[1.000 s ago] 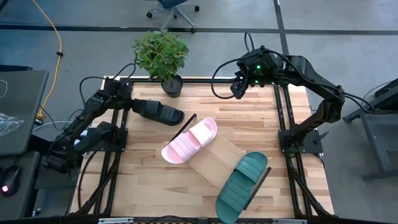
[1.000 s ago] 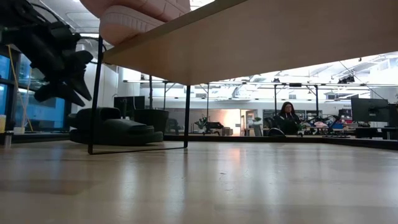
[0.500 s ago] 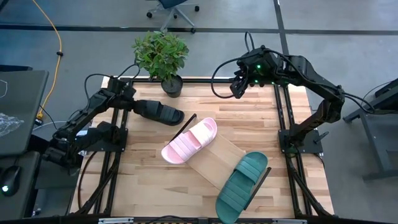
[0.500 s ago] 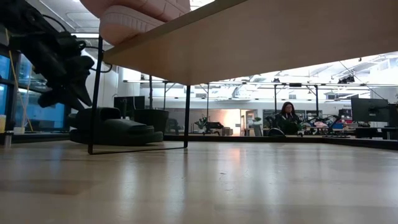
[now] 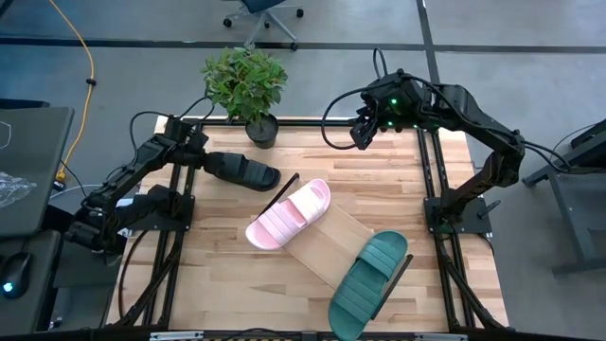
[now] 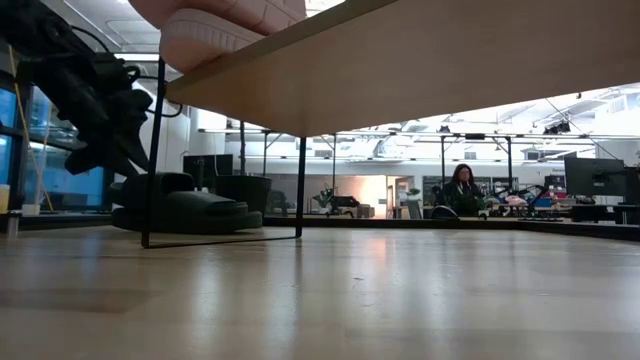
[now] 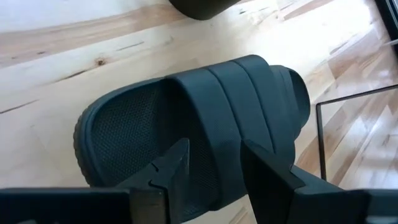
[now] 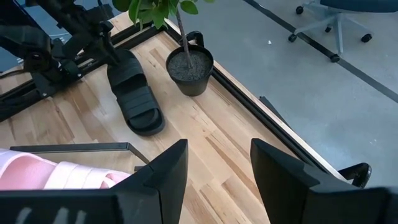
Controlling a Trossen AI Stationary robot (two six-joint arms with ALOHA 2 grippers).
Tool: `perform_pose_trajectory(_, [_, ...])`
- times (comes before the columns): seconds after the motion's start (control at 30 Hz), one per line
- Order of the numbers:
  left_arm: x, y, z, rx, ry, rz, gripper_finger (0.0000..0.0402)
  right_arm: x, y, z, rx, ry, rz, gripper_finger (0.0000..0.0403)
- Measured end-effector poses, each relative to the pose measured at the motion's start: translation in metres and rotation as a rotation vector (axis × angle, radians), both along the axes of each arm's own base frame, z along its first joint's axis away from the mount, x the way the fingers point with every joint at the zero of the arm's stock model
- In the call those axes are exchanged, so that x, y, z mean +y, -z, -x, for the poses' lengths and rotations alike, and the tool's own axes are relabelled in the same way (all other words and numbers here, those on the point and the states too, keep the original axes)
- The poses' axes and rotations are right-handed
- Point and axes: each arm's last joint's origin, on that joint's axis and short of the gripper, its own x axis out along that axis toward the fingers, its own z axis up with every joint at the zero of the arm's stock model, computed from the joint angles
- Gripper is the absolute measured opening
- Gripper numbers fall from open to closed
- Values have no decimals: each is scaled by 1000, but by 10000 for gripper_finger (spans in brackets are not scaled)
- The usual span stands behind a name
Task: Pick and place slides into the shelf
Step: Put the black pair of slides on the shelf
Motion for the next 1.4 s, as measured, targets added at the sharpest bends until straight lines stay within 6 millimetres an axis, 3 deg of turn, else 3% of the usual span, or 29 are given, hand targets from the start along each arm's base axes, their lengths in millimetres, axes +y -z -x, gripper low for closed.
perform_pose_trajectory(0.6, [0,1,0,-11,4,16,133,0,0,0,3,-5,6,167])
perform_pose_trajectory(0.93, [-4,1,-13,30,51,20,133,0,-2,-1,-11,-17,23,167])
perform_pose_trajectory(1.4, [-7,0,-16,-48,97,56,133,0,-1,-1,5,-23,19,167])
